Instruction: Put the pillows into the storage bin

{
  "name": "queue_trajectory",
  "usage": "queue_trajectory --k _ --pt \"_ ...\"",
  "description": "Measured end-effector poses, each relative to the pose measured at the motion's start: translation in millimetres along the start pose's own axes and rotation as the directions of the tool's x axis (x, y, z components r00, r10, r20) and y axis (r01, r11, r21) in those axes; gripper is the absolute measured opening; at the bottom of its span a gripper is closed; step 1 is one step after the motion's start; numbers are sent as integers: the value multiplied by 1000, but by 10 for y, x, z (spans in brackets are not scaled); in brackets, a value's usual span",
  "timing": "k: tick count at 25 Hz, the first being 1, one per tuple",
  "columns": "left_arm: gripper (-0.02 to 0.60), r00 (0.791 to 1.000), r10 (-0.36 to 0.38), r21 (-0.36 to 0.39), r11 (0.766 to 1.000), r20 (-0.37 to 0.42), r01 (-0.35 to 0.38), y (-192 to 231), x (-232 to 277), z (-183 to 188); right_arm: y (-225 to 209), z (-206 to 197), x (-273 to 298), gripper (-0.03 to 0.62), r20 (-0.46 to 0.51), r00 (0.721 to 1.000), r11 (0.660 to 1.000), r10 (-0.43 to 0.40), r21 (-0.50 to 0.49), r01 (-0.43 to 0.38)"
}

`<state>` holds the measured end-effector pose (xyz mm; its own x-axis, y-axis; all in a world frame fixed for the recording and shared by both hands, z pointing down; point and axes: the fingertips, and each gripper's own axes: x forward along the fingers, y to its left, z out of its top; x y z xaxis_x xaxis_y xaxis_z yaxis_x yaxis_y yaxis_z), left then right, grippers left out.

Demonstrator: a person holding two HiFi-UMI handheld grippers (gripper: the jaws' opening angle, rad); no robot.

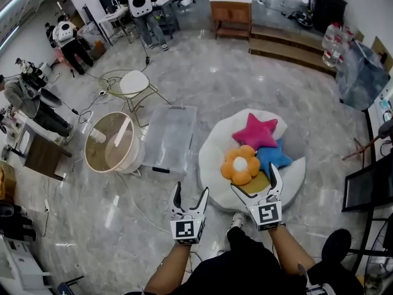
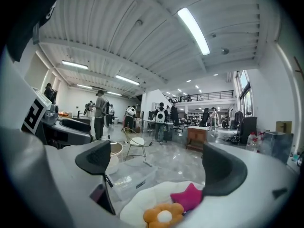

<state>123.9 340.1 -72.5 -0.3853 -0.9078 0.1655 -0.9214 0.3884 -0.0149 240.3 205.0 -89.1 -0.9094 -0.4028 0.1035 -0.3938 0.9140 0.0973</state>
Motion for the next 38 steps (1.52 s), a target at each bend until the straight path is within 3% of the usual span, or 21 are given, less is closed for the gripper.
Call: queue_trajectory --k 2,6,18,25,31,38 --pt "373 998 -3 28 1000 -57 5 -5 258 -5 -238 -121 171 600 -32 999 1000 -16 23 16" --pt "372 999 -33 12 999 -25 34 -135 775 -76 -639 -399 414 600 -97 995 999 -25 41 29" --pt "373 986 -82 82 992 -142 94 -305 1874 -225 -1284 -905 847 600 -228 973 993 -42 100 66" --pt "373 962 -158 76 981 -221 179 -261 2383 -778 -1371 -1402 1168 600 -278 957 986 -88 112 124" --pt "373 924 -261 78 953 -280 293 -193 2924 -1193 -1226 -1586 1614 600 -300 946 985 -124 78 154" --pt "373 833 -423 60 880 -356 472 -64 3374 -1715 -1174 -2281 1961 600 -422 866 934 -268 105 341"
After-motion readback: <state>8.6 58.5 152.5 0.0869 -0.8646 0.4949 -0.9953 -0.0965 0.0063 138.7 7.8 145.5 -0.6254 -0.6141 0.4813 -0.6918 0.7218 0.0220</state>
